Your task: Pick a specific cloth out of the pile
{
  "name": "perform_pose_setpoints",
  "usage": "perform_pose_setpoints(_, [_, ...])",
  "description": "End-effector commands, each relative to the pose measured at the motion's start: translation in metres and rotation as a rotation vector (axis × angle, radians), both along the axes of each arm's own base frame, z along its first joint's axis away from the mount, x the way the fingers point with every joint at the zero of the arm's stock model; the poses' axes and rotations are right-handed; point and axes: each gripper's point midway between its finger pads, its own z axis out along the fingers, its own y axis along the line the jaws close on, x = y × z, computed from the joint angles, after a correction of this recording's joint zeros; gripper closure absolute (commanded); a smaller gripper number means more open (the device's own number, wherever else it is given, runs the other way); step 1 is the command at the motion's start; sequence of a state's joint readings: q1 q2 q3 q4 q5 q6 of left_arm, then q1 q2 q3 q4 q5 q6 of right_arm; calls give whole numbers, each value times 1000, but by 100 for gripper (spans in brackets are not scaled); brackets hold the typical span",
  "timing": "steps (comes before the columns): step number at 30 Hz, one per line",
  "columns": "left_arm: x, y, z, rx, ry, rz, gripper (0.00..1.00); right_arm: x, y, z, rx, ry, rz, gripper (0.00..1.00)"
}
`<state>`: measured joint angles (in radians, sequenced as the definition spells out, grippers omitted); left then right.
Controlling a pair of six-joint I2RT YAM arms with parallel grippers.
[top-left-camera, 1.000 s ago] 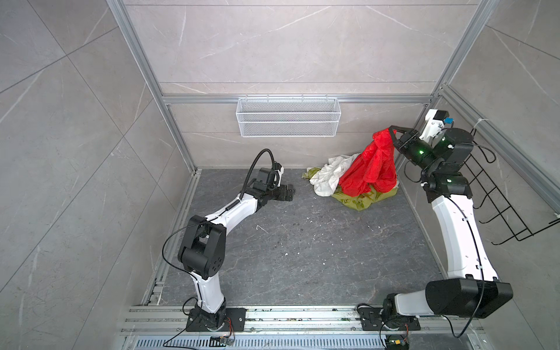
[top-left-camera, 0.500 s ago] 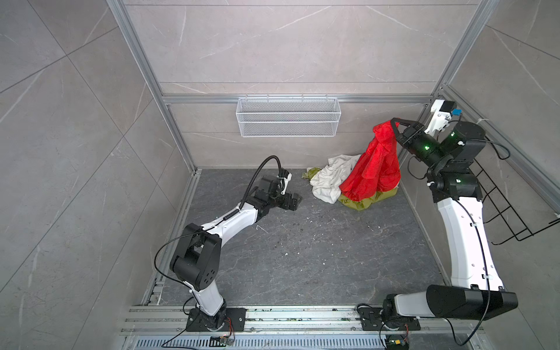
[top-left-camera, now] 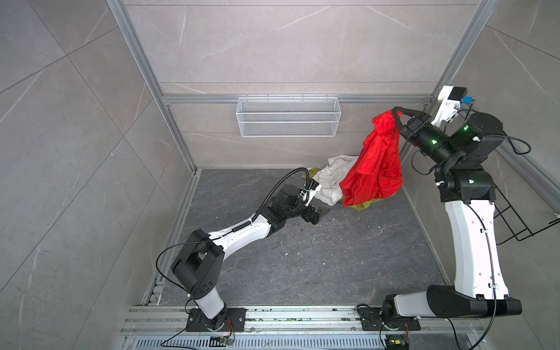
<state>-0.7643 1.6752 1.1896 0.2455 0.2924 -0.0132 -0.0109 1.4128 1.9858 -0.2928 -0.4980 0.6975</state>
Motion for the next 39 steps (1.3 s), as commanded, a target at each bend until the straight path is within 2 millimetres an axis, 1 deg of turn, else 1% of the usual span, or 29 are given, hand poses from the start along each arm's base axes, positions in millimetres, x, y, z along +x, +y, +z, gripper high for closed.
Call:
perform_pose_setpoints(1, [-6,-16,42,-108,-122,-84,3,-17,8,20,-23,-64,29,100])
perform_pose_setpoints(4, [-13,-27,46,-144,-142,-134,3,-22,12,24,-20,-72,45,100])
perform_pose_setpoints(8, [-11,-36,56,-193,-186,-159,3,-29,16,30,-13,-83,61,100])
perform_pose_setpoints(12, [-11,-46,61,-226,-196,-197,2,-32,20,32,-7,-85,79,100])
perform_pose_setpoints(15, [-19,-52,66,-258,-194,-256,3,-33,22,32,-6,-82,91,100])
perform_pose_setpoints(19, [-27,-58,66,-271,-169,-307,3,-33,26,29,-6,-76,101,100])
perform_pose_setpoints(26, [-33,-73,62,-280,-162,-349,3,-32,32,27,-6,-72,113,100])
perform_pose_setpoints(29, [-32,-82,62,-291,-170,-360,3,-32,34,27,-6,-74,118,100])
perform_pose_setpoints(36, [-17,-96,58,-309,-175,-340,3,-34,38,29,-10,-76,128,100])
perform_pose_setpoints(39, [-14,-101,57,-309,-166,-345,6,-34,39,28,-11,-74,130,100])
